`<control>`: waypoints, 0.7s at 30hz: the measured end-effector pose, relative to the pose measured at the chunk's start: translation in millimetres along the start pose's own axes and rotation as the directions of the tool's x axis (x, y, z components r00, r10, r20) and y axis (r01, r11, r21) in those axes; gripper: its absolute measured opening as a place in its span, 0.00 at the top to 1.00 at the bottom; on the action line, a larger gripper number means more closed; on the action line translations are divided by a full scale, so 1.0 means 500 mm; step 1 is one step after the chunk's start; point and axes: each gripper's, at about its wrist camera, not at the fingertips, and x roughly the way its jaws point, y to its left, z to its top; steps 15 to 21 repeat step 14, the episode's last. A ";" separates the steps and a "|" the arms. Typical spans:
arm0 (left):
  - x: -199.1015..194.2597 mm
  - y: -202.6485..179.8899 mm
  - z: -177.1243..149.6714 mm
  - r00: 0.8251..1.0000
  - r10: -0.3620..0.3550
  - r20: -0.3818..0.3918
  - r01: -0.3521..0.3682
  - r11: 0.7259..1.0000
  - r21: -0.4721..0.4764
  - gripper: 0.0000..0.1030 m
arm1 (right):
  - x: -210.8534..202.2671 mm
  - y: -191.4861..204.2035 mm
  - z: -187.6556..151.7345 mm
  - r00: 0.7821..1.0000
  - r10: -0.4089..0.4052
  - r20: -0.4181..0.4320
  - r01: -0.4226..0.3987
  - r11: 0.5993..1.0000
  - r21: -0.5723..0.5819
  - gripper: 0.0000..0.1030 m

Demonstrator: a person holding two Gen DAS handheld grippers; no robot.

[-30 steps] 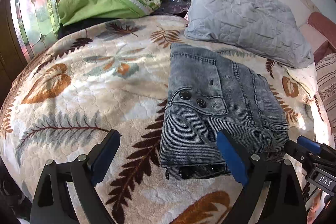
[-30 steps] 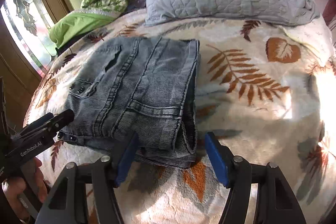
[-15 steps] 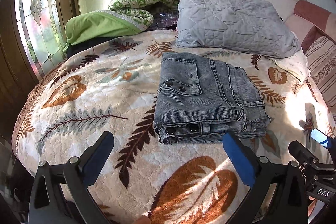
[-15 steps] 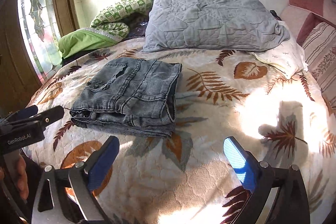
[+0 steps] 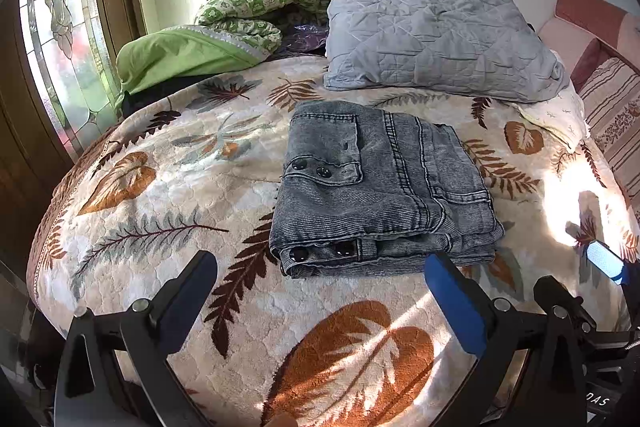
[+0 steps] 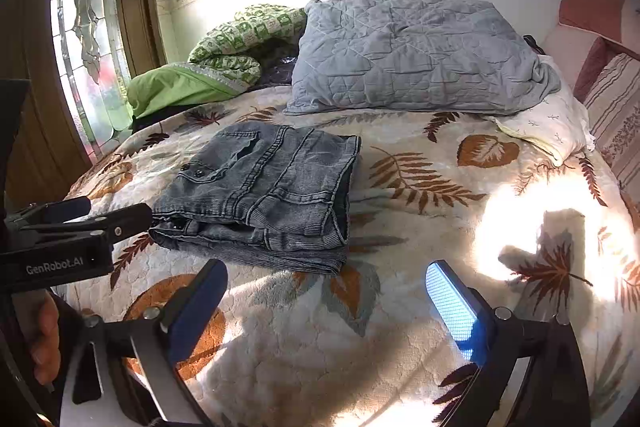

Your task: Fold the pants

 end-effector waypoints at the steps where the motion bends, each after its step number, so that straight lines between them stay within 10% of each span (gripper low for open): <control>1: 0.001 -0.002 0.001 1.000 0.008 -0.003 -0.008 1.000 0.004 0.00 | -0.001 -0.003 0.001 1.000 -0.003 0.006 0.003 1.000 0.006 0.02; 21: 0.004 0.009 0.011 0.999 -0.047 -0.013 0.047 0.998 -0.034 0.00 | 0.005 -0.014 0.003 1.000 -0.006 0.006 0.006 1.000 0.027 0.02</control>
